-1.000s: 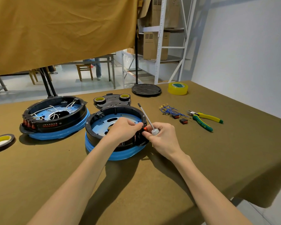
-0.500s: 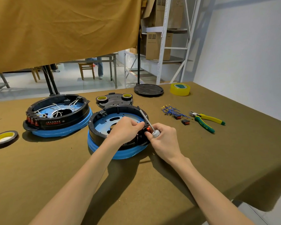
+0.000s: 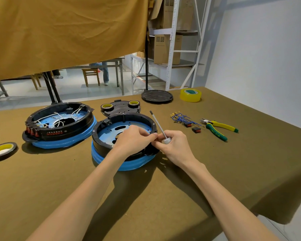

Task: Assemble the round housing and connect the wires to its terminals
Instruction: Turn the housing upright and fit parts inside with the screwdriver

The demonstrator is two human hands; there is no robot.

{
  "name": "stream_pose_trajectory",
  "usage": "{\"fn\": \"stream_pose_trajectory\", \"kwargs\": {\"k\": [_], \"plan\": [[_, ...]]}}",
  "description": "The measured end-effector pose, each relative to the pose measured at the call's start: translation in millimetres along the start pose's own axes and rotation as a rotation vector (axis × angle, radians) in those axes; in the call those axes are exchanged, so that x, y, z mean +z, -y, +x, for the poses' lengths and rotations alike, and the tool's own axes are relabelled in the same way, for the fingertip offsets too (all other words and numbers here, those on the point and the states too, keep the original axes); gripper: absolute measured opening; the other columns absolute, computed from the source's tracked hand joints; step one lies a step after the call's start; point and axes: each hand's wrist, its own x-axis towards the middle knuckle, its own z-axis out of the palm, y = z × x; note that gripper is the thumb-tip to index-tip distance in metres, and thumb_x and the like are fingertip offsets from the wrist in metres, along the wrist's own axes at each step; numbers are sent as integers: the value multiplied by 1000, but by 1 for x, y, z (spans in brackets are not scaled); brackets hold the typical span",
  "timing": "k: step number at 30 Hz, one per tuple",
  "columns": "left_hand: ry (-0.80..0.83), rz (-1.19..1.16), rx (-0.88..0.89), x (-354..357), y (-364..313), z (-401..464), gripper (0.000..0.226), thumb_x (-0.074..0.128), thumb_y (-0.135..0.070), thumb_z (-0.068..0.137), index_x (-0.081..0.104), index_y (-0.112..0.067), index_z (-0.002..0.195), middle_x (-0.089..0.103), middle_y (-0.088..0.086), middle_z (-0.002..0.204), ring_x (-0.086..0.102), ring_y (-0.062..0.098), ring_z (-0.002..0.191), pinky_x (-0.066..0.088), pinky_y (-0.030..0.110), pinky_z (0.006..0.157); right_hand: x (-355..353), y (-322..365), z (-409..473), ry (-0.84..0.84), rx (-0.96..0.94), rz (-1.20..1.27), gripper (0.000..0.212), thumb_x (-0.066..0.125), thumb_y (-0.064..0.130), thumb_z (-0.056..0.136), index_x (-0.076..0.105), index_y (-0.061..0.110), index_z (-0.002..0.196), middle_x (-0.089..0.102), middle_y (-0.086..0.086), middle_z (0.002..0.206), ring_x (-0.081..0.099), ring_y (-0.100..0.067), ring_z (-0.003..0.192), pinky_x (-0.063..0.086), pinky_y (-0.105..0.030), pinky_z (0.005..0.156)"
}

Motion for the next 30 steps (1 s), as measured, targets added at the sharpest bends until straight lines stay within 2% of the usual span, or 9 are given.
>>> {"fn": "stream_pose_trajectory", "kwargs": {"k": [2,4,6,8,10,14,20,23,30], "plan": [[-19,5,31,0,2,-2,33,59,-69,89,72,-43,75,72,-14,73,68,7,75,60,33,65,-3,1,0,4,37,-4,22,83,23,83,76,24,103,70,9,89,66,-6,88,58,-21,77],[-33,2,37,0,2,-3,33,58,-70,90,71,-42,78,73,-14,79,69,7,79,62,36,70,-10,3,2,-69,76,115,26,83,25,83,71,24,106,69,7,81,67,-7,77,56,-17,66],[-30,-14,21,1,1,-3,37,59,-70,90,70,-39,72,73,-13,79,68,9,79,58,34,69,-16,5,4,-295,146,342,11,78,25,89,68,18,87,63,4,61,58,-10,51,48,-20,47],[-11,-42,-4,0,0,-3,39,60,-70,89,70,-38,69,73,-7,75,68,13,78,54,32,63,-17,10,11,-537,306,685,36,70,25,94,55,18,62,47,3,46,44,-14,39,41,-26,41],[6,-70,-14,-2,0,-2,38,61,-69,89,71,-39,69,74,-5,74,69,16,80,51,31,62,-17,20,22,-691,391,970,51,62,25,96,45,23,48,37,1,44,38,-16,37,38,-25,42],[10,-99,-25,-2,0,-3,37,61,-68,90,73,-38,71,76,0,80,70,21,86,52,35,66,1,32,35,-869,381,1074,51,55,25,99,38,19,51,33,2,43,32,-17,36,34,-26,42],[-10,-71,-34,-4,3,-3,37,57,-69,91,72,-39,75,71,-13,73,63,8,73,44,24,55,7,34,42,-909,429,1119,45,52,23,99,37,18,56,34,3,42,31,-15,35,33,-25,41],[-2,-72,-38,-3,3,-2,37,58,-69,91,72,-39,75,71,-13,73,65,9,75,47,25,58,6,38,48,-921,358,1102,46,51,24,98,37,19,54,33,3,42,31,-16,35,33,-24,40],[17,-77,-37,-7,6,-3,37,60,-67,91,78,-35,84,74,-10,73,68,12,78,51,29,61,12,35,51,-918,380,1116,46,51,22,99,38,19,55,32,3,43,30,-17,36,32,-27,40]]}}
